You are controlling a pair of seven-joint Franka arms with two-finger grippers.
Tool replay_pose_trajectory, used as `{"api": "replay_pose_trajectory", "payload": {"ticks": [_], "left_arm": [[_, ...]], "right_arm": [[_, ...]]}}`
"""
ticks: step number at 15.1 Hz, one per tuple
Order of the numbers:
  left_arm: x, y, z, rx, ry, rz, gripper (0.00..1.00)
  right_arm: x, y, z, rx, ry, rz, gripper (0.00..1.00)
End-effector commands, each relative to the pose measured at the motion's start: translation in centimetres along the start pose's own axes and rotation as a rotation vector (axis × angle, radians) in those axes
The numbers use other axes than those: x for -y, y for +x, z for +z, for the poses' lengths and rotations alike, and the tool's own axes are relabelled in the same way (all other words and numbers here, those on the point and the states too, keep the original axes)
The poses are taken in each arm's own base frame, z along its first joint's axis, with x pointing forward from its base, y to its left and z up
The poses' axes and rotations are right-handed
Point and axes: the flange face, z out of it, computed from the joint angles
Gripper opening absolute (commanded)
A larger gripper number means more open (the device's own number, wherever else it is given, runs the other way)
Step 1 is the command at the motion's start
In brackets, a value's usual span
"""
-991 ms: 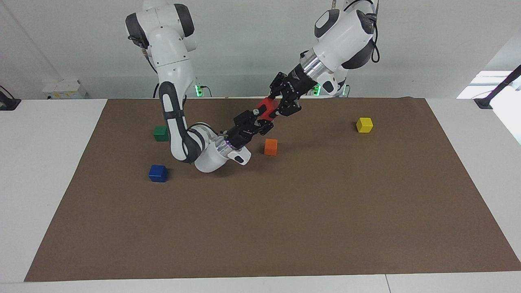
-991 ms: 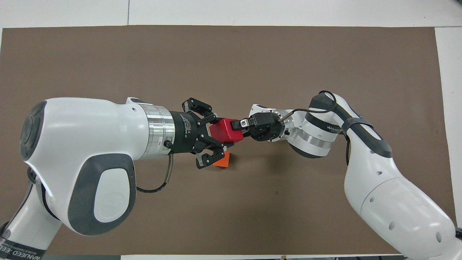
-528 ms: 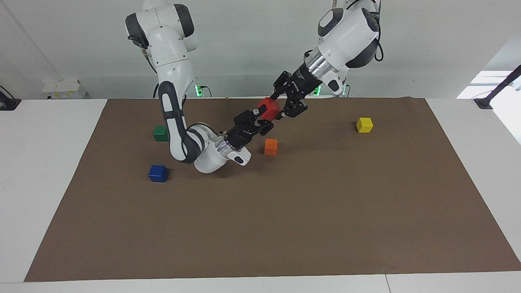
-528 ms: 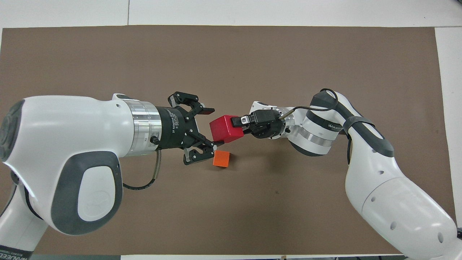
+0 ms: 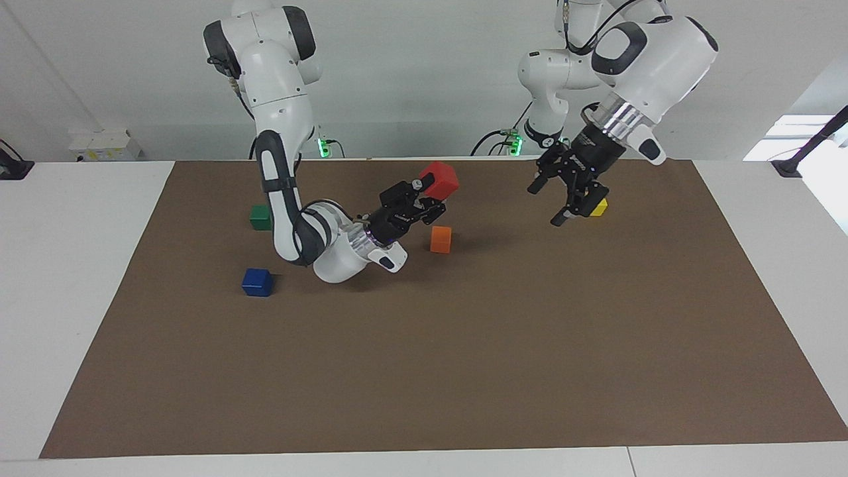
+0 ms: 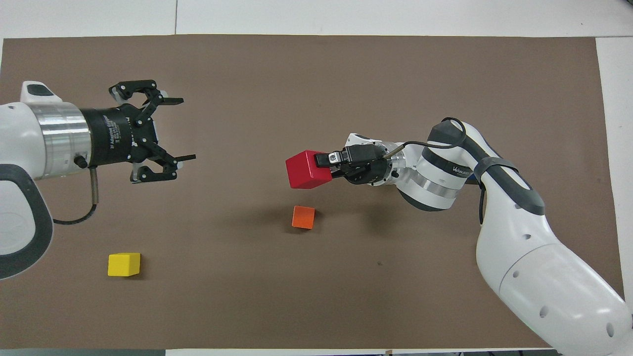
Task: Transfer red block to right arm and stack on blue block
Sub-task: 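Open the left gripper and withdraw it while the right gripper lifts the cube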
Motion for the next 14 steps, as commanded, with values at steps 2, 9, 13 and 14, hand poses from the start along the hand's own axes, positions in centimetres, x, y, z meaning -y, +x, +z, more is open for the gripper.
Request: {"api": "replay_pose_trajectory", "payload": {"ticks": [2, 9, 13, 14], "left_arm": [[-1.0, 6.4, -1.3, -0.124, 0.008, 0.295, 1.00], [-4.3, 8.6, -1.7, -0.354, 0.268, 0.786, 1.00], [-5.1, 10.2, -4.8, -0.332, 0.459, 1.021, 1.00], [-4.9, 10.4, -5.1, -0.323, 0.536, 1.104, 1.00]], "right_arm": [[4.9, 0.2, 1.5, -0.041, -0.165, -0.006, 0.00], [12.5, -0.6, 2.6, -0.092, -0.493, 0.010, 0.00], [17.9, -2.4, 3.7, -0.115, -0.771, 0.028, 0.00], [18.9, -2.8, 3.5, -0.119, -0.821, 0.033, 0.00]]}}
